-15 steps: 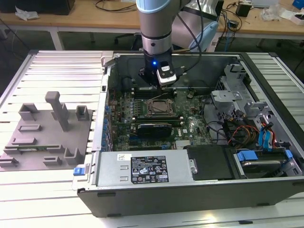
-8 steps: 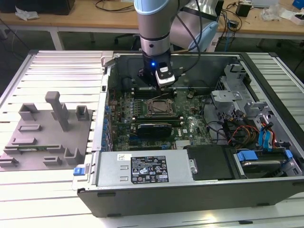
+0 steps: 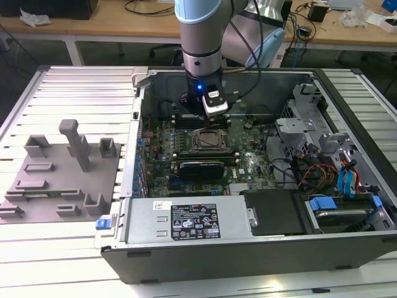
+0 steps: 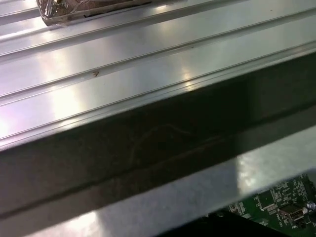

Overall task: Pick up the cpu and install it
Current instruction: 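Install the first cpu locking lever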

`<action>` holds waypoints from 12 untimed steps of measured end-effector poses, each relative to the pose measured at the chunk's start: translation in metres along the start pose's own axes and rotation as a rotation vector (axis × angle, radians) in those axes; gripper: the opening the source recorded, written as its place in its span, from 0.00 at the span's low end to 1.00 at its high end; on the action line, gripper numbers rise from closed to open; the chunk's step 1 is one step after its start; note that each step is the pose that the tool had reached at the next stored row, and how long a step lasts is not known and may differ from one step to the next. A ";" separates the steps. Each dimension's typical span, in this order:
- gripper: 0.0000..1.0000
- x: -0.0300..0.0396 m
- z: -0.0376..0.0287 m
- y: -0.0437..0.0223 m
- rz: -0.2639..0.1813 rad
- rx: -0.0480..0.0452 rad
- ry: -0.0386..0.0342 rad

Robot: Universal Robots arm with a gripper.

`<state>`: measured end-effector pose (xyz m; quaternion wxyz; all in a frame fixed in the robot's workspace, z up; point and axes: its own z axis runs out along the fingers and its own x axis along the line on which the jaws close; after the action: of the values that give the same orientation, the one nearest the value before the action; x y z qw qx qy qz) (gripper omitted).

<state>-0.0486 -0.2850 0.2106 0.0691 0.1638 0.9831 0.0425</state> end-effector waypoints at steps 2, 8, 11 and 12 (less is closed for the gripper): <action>0.11 -0.0003 0.0002 0.0001 0.000 0.0004 0.0001; 0.11 -0.0024 0.0016 0.0009 0.060 0.0074 -0.0065; 0.11 -0.0019 0.0019 0.0021 0.074 0.0093 -0.0080; 0.11 -0.0019 0.0019 0.0022 0.074 0.0093 -0.0080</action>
<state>-0.0458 -0.2834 0.2092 0.0707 0.2005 0.9763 0.0398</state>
